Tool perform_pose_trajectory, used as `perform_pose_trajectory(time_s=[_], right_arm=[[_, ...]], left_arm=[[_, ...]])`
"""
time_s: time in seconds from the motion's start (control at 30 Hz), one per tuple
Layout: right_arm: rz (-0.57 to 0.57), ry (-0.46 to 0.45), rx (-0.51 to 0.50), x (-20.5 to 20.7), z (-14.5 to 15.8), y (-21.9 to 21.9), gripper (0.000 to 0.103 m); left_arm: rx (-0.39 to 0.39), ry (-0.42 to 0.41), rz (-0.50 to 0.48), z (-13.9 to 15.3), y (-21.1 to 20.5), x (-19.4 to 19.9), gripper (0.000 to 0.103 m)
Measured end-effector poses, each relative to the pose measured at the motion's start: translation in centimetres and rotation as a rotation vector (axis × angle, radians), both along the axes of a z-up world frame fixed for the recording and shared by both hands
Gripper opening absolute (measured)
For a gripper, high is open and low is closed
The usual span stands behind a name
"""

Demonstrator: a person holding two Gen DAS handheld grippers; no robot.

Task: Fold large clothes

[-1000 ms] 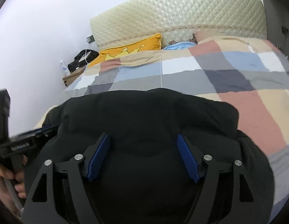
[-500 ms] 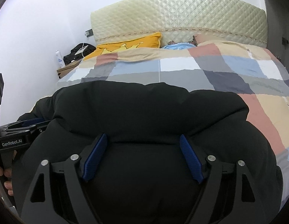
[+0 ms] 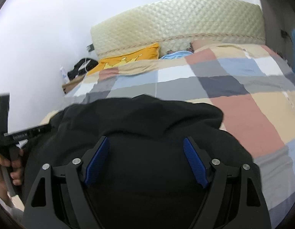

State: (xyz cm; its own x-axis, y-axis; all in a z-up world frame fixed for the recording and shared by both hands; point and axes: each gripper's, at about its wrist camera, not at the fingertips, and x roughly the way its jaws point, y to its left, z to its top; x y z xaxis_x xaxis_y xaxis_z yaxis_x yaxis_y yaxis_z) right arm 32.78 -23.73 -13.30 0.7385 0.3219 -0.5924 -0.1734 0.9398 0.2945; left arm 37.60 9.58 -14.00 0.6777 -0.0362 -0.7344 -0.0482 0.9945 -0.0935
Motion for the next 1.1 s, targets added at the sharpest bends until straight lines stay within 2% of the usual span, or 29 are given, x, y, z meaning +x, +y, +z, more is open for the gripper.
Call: perform_pose_trajectory(time_s=[0.07, 0.17, 0.23, 0.4, 0.63, 0.8, 0.93, 1.1], right_arm=[[-0.013, 0.007, 0.010, 0.1, 0.2, -0.9, 0.080], [-0.042, 0.015, -0.038, 0.4, -0.1, -2.1, 0.080], [-0.045, 0.061, -0.030, 1.0, -1.1, -2.8, 0.080], [-0.040, 0.117, -0.018, 1.9, -3.2, -2.9, 0.080], [-0.061, 0.142, -0.083, 1.7, -3.5, -2.7, 0.081], [-0.098, 0.104, -0.083, 0.8, -2.3, -2.8, 0.081], [-0.094, 0.043, -0.022, -0.9, -0.3, -2.8, 0.081], [-0.039, -0.021, -0.032, -2.4, 0.9, -0.3, 0.081]], left_arm=[[0.013, 0.018, -0.001, -0.4, 0.5, 0.0, 0.077], [0.007, 0.031, 0.008, -1.1, 0.9, -0.2, 0.077], [0.010, 0.033, 0.004, -1.4, 0.9, -0.3, 0.077], [-0.002, 0.040, -0.001, -2.2, 1.2, -0.9, 0.078], [-0.012, 0.044, 0.000, -2.4, 1.3, -1.2, 0.080], [0.002, 0.000, 0.023, -1.6, 1.3, -2.0, 0.079], [0.044, -0.067, -0.012, 0.0, 0.1, -3.4, 0.079], [0.033, -0.098, -0.062, 0.6, -1.8, -4.3, 0.079]])
